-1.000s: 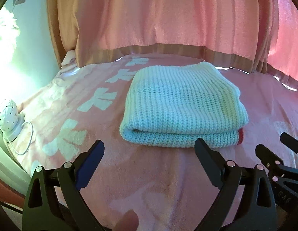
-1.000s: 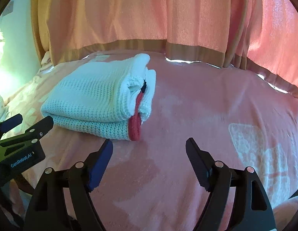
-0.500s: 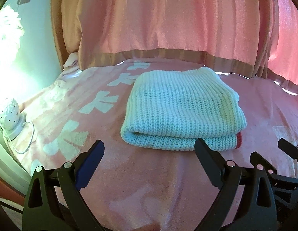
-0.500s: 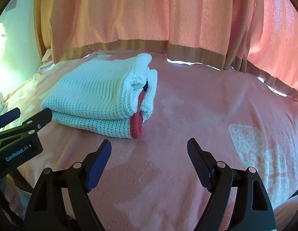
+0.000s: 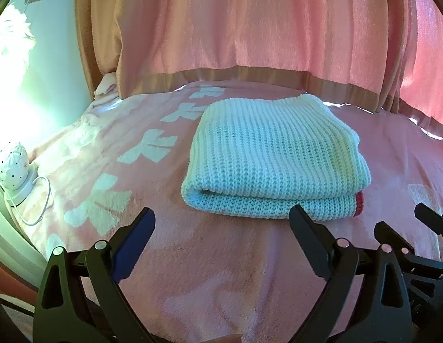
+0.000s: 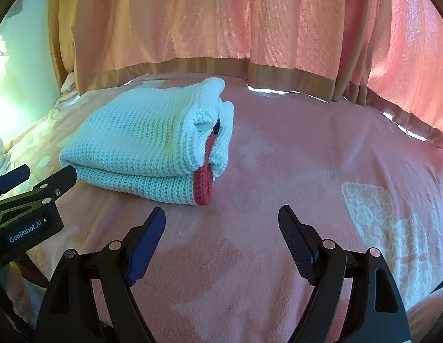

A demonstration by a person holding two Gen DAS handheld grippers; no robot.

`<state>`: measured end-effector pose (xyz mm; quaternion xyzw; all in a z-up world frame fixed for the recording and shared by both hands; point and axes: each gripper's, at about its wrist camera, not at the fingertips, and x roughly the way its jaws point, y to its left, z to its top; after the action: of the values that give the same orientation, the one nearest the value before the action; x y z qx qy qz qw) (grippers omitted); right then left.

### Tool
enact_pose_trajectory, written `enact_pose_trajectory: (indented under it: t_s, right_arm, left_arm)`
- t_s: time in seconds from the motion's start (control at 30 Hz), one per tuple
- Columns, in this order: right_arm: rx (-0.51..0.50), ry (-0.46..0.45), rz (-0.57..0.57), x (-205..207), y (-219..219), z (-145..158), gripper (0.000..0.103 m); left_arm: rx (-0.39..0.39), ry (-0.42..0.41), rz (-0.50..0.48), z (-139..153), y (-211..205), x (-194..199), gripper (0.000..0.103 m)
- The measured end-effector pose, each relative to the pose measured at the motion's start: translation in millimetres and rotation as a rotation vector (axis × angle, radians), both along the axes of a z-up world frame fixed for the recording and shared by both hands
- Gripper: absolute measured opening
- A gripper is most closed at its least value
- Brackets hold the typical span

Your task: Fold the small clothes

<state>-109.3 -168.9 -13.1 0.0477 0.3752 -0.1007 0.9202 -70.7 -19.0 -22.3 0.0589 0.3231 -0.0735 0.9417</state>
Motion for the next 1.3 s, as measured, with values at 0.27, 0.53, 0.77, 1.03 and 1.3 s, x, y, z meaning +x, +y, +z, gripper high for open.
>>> enact_pose_trajectory:
  t_s: [0.27,0.53,0.77,1.03,1.3]
  right_arm:
    - [0.003,0.0,0.003,0.5,-0.4,0.2,0.079]
    - [-0.001,-0.001,-0.004,-0.1,1.1,0.5,0.079]
    - [0.0,-0.002,-0.005,-0.5,2.4,0.6,0.079]
    - [0.002,0.0,0.001,-0.4,2.5,0.9,0.079]
    - [0.005,0.001,0.008,0.3,1.4,0.8,0.079]
  left_arm:
    - [0.014,0.0,-0.008,-2.0,-3.5,-1.9,0.092]
    - [0.016,0.001,-0.018,-1.9,-3.9,-1.6,0.092]
    - [0.02,0.002,-0.022,-2.7,-4.6,-1.2,0.092]
    - [0.026,0.003,-0.023,-3.4,-4.3,0.2,0.092]
    - [0.018,0.015,-0.02,-5.8,-3.3,0.6,0.092]
